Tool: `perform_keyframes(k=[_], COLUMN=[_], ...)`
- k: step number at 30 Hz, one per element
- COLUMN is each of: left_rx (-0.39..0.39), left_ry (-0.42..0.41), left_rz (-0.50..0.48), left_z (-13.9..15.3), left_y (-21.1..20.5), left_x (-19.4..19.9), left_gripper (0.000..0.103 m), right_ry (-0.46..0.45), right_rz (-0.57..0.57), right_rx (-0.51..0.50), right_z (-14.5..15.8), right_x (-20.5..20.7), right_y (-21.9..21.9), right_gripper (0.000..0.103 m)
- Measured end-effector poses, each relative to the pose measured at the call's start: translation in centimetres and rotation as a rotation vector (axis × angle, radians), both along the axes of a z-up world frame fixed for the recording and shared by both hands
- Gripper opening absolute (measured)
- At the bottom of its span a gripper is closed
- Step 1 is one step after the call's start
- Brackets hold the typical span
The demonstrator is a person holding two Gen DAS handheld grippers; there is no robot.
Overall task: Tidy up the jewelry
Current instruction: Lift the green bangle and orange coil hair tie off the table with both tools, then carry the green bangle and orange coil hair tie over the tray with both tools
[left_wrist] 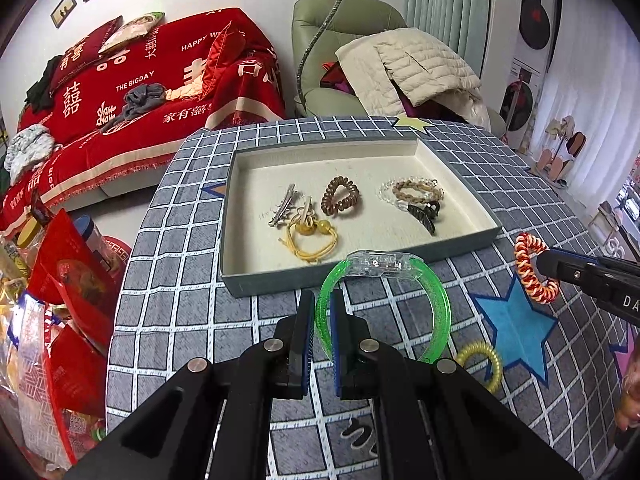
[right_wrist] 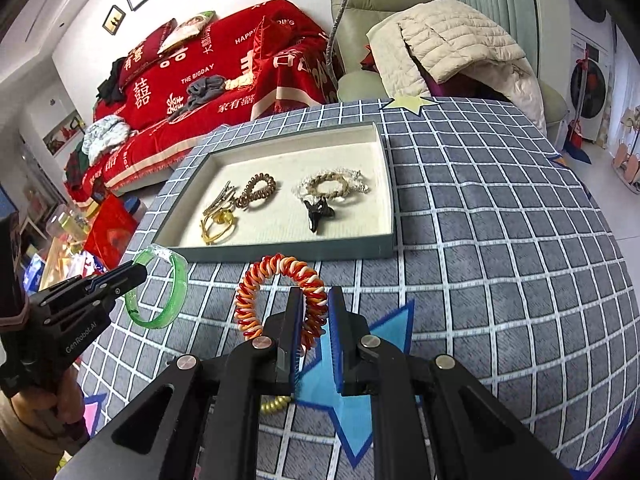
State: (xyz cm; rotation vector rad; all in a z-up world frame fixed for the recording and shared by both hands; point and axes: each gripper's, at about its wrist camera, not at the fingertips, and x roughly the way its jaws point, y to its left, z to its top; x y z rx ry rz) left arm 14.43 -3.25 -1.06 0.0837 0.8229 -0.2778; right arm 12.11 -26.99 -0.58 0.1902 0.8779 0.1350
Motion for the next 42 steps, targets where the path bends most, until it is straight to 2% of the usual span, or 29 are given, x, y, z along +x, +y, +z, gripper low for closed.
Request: perform_keyframes(k=[19, 29, 42], left_rx=[0.004, 0.011, 0.054], left_ry=[0.0, -0.001, 0.024], left_rz=[0.019, 0.04, 0.05], left_z=[-0.2, 0.0, -2.0], left_y=[-0.6, -1.3, -2.8], left_x=[3.8, 8.1, 12.3], left_gripper=[0.029, 0.029, 0.029], right_ry=[0.0, 0.01, 0.038], right_rz=[0.004, -0.018, -0.027], right_rx=[0.02, 0.016, -0.015], right_z=[0.0, 0.2, -1.2], right_x=[4.1, 9.5, 14.5], right_y=[0.1, -0.3, 0.3], right_gripper=[0.014, 0.014, 0.014])
